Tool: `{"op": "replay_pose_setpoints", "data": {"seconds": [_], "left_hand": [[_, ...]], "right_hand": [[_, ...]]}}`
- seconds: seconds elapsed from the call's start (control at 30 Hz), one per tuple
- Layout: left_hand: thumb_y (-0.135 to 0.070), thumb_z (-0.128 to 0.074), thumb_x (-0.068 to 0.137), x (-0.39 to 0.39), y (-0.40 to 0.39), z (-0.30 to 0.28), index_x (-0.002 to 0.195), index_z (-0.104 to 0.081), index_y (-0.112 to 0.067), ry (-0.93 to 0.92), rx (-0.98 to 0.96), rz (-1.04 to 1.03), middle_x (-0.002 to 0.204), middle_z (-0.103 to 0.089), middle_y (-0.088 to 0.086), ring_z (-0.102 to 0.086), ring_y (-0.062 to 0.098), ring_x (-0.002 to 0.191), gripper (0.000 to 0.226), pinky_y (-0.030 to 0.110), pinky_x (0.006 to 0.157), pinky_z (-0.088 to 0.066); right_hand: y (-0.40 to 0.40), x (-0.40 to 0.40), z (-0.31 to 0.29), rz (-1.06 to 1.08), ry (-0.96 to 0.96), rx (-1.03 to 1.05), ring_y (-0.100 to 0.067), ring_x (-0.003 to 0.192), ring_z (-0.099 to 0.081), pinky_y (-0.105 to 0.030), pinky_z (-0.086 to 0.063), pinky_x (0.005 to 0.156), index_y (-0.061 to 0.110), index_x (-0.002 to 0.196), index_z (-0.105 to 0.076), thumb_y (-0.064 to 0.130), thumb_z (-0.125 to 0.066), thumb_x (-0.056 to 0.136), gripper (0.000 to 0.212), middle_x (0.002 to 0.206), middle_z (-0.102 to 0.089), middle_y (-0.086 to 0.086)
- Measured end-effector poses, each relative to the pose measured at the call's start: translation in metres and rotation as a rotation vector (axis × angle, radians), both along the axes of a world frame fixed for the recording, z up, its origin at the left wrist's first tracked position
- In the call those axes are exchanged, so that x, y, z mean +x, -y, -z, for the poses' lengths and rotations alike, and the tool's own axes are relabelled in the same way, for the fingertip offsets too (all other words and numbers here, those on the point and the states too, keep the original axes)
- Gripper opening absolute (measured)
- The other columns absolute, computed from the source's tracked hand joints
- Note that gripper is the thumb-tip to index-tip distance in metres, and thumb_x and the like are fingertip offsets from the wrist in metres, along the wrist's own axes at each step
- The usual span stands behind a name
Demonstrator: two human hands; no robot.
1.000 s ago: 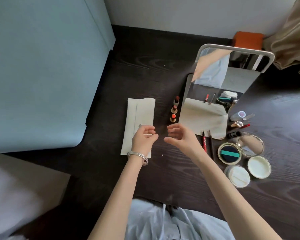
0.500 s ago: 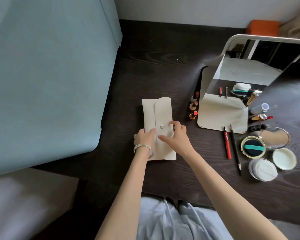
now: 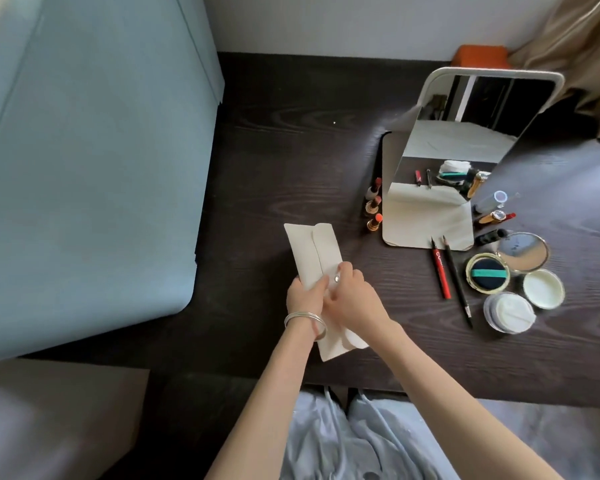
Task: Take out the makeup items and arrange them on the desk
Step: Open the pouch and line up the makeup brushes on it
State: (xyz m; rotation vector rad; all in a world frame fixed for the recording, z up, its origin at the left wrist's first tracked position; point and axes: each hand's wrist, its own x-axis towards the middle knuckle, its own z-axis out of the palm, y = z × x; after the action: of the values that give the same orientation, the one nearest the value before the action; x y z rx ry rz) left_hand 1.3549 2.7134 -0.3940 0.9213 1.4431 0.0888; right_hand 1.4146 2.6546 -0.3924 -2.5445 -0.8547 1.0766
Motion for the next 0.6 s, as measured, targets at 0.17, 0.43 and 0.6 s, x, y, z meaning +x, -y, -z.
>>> {"op": "replay_pose_setpoints", "data": {"seconds": [0.17,0.43,0.6], "left_hand": [[-0.013,-0.061,0.085,-0.010,0.010,0.004,0.111,-0.053,-0.017,0.045,-0.058,0.011,0.102,-0.064,0.002,-0.061,0.018,0.086,0.026,0.031,0.071,-0.051],[-0.017,-0.062,0.087,-0.021,0.009,0.003,0.109,-0.048,-0.014,0.058,-0.015,0.163,0.086,-0.058,-0.003,-0.057,0.011,0.074,0.026,0.024,0.056,-0.043],[-0.003,-0.056,0.089,-0.031,0.004,0.009,0.116,-0.053,0.000,0.120,-0.155,0.055,0.109,-0.064,0.020,-0.064,0.034,0.094,0.027,0.040,0.080,-0.054]], "right_hand": [[0.011,-0.009,0.002,-0.078,0.026,-0.038,-0.032,0.095,-0.059,-0.037,-0.046,0.072,0.009,0.125,-0.034,0.023,-0.045,0.094,0.036,0.117,-0.051,-0.011],[0.017,-0.017,-0.002,-0.199,0.220,-0.115,-0.032,0.096,-0.059,-0.033,-0.034,0.065,0.007,0.108,-0.043,0.010,-0.032,0.096,0.017,0.109,-0.058,-0.009],[0.024,0.009,-0.004,-0.019,0.193,-0.009,-0.031,0.076,-0.050,-0.034,-0.033,0.063,0.007,0.097,-0.050,0.015,-0.031,0.096,0.022,0.094,-0.064,-0.012]]}}
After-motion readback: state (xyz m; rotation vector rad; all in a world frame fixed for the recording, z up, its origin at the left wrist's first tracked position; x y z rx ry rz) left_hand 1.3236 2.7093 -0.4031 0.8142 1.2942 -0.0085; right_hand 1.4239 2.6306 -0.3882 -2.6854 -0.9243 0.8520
